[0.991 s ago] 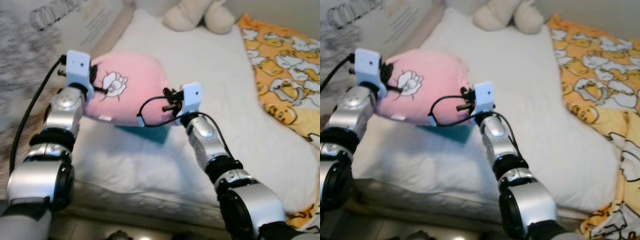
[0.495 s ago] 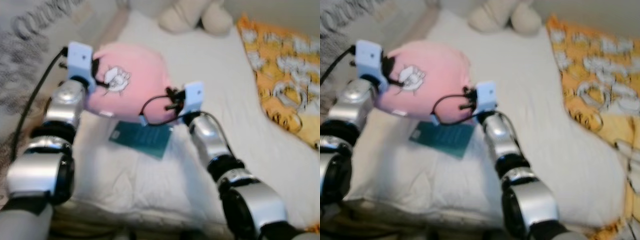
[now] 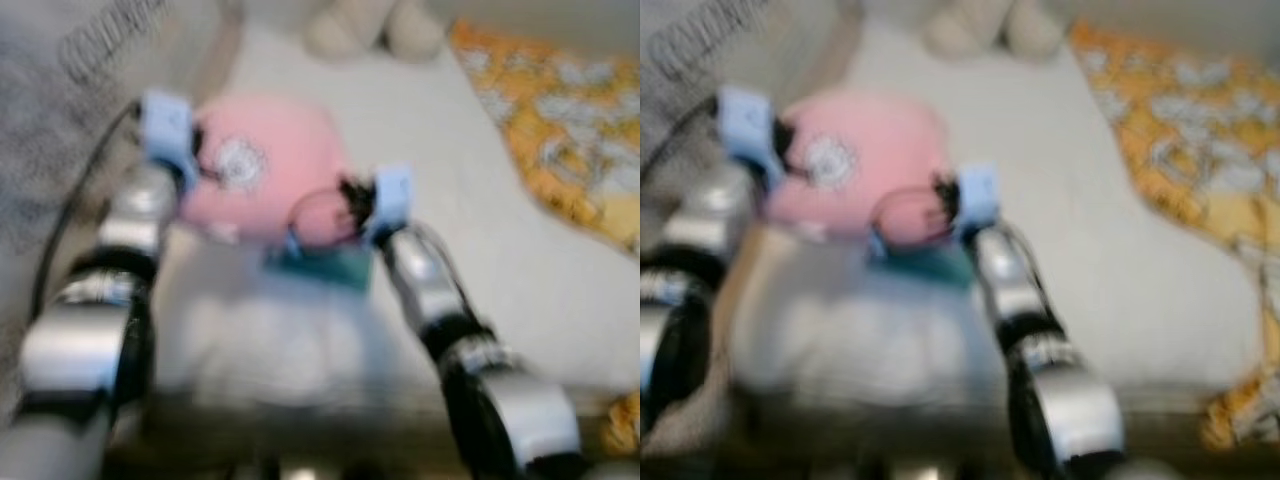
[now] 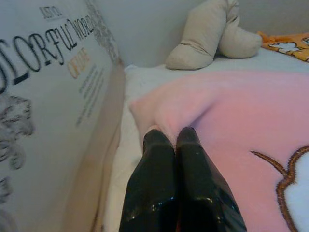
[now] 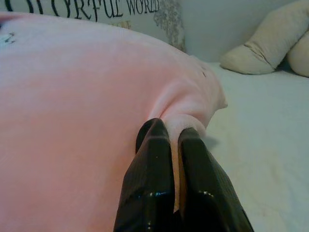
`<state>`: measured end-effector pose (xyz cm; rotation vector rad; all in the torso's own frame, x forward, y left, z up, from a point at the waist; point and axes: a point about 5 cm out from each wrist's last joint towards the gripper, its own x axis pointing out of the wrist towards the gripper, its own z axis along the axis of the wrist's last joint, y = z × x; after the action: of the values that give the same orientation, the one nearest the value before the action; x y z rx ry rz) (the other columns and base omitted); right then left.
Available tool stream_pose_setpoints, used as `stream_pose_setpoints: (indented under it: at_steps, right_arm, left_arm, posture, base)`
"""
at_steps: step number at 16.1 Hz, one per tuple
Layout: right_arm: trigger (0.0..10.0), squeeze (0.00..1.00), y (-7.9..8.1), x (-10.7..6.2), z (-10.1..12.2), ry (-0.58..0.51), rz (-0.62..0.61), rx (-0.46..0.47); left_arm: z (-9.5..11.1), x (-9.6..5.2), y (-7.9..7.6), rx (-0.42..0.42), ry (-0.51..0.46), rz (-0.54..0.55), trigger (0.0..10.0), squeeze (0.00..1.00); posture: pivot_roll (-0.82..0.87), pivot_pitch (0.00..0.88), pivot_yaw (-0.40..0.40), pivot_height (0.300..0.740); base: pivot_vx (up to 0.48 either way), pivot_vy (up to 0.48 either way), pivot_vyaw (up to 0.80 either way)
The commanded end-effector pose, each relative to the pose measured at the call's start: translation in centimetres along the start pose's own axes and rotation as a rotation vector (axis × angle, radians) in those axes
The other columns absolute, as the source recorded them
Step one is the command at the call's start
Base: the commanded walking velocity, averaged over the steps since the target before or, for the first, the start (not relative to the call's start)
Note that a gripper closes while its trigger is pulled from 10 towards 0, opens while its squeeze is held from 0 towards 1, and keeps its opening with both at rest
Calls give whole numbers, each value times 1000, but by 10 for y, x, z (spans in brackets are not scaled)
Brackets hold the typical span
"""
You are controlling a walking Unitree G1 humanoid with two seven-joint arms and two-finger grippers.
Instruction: Clean up the room
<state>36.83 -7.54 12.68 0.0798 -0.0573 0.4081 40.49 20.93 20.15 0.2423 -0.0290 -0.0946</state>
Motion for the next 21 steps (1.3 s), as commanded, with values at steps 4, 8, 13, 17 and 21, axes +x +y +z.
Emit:
stream_pose_setpoints:
  at_steps: [4, 8, 13, 17, 21]
  right_arm:
    - [0, 0, -5, 2, 9, -32, -5, -10]
    - [0, 0, -15, 6, 4, 105, 13, -83]
    - [0, 0, -23, 12, 9, 200, -21, -256]
    - [0, 0, -24, 16, 18, 169, -44, -229]
    - [0, 0, -31, 20, 34, 116, -55, -239]
  left_arm:
    - [15, 5, 1, 52, -31, 25, 0, 0]
    - [16, 12, -11, 60, 12, 129, 10000, 0]
    - [-5, 8, -26, -12, 81, 198, 10000, 0]
    - [-19, 6, -60, -77, 88, 149, 10000, 0]
    - [-11, 6, -54, -134, 25, 221, 10000, 0]
  posture:
    - [11, 43, -50, 740]
    - [-11, 174, -48, 740]
    - [-20, 328, -60, 740]
    - [-29, 318, -79, 740]
    - [-14, 307, -105, 740]
  base:
    - [0, 480, 0]
    - [0, 112, 0]
    - [0, 0, 0]
    - [0, 0, 0]
    - [278, -386, 0]
